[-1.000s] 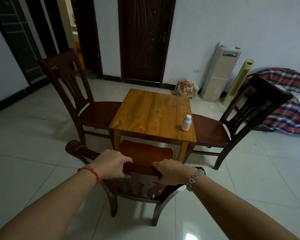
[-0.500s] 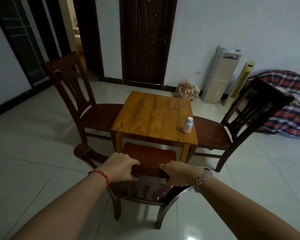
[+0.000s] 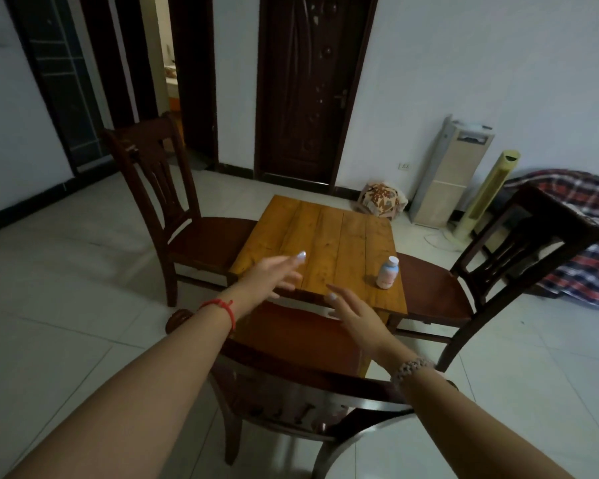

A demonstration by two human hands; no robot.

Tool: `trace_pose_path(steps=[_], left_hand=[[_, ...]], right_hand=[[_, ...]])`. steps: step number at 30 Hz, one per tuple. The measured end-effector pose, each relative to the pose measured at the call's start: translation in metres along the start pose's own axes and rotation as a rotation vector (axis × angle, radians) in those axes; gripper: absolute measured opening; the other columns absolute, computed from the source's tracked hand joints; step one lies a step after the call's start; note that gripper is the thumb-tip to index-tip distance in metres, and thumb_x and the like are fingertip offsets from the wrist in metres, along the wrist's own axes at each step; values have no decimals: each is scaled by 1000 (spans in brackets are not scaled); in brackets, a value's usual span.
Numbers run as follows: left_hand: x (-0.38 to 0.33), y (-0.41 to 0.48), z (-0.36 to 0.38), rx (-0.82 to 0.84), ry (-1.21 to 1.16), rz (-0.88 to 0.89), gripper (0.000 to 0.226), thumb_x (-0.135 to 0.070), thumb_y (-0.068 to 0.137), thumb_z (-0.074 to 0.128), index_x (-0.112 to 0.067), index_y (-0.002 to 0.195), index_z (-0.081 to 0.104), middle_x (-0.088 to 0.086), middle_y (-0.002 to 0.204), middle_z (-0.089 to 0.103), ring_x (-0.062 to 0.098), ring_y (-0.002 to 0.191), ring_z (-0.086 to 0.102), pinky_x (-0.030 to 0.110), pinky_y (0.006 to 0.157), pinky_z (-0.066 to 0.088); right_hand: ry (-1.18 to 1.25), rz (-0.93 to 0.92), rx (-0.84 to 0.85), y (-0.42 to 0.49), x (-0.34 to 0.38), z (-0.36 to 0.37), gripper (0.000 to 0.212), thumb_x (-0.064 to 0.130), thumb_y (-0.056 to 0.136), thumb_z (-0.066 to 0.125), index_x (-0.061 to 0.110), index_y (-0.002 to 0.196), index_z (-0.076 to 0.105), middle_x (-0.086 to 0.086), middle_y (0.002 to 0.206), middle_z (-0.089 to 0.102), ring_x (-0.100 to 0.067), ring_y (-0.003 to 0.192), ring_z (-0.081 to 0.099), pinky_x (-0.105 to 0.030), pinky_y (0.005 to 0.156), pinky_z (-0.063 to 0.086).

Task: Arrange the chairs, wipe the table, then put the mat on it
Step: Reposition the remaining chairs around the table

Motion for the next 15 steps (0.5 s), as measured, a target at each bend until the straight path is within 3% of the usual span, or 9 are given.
trace_pose_path(steps=[3, 7, 15], left_hand=[[-5, 17, -26, -120, -117, 131, 55, -52, 92, 29, -22, 138, 40, 3, 133, 53, 21, 121, 51, 37, 96, 38], [-15, 35, -67, -115, -203, 246, 49, -48, 96, 21, -30, 139, 34, 2, 142, 45, 20, 129, 42, 42, 106, 30], [-21, 59, -173, -65, -249, 378, 50, -43, 98, 12, -27, 142, 31, 2, 145, 42, 20, 135, 35, 49, 115, 17]], right_hand=[[186, -137, -214, 19, 14, 13, 48, 45, 91, 37, 29, 136, 37, -1, 136, 49, -15, 121, 50, -32, 98, 42], [320, -263, -478, 52, 52, 36, 43, 37, 94, 37, 24, 135, 38, 3, 126, 52, -14, 116, 53, -26, 91, 45], [459, -355, -840, 115, 140, 98, 49, 44, 87, 37, 23, 132, 40, -1, 132, 50, -15, 124, 47, -37, 104, 40]])
Point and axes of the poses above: each hand's wrist, its own y-axis towards the middle knuckle, its own z-axis out of the palm, x = y × z, the point moved 1 cm from there along y, towards the middle knuckle
